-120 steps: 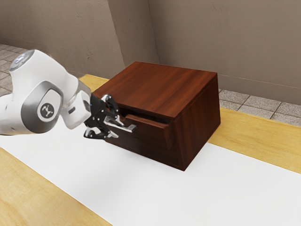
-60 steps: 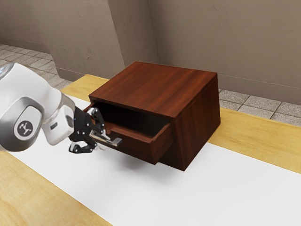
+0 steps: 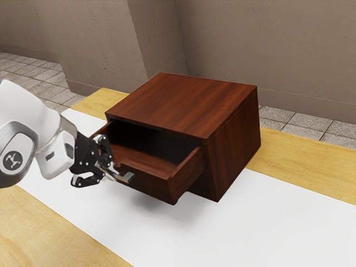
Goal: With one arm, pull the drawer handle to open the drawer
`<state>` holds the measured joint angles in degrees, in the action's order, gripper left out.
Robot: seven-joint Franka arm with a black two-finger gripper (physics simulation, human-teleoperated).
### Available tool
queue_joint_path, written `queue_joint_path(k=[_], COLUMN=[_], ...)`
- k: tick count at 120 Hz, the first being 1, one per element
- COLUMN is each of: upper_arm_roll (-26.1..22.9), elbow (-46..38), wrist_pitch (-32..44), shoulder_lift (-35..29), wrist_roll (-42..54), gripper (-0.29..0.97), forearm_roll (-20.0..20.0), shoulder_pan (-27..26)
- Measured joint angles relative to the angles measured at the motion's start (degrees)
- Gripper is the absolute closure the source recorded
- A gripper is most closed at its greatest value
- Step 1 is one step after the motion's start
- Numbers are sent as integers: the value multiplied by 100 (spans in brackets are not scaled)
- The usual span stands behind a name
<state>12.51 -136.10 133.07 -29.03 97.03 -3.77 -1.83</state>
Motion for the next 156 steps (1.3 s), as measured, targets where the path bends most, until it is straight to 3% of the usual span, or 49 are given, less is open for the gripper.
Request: queue_joint_path(k=[36,112,156], upper_arm_roll=[159,190,182], elbow=[-278,-548,-525], wrist_pitch=[-111,-673,-841], shoulder_lift=[-356,-845,-927], wrist_roll=[-36,-59,-65], gripper=[73,60,66], forearm_roll=[231,323,468], shoulder_pan=[-2,-101,-124])
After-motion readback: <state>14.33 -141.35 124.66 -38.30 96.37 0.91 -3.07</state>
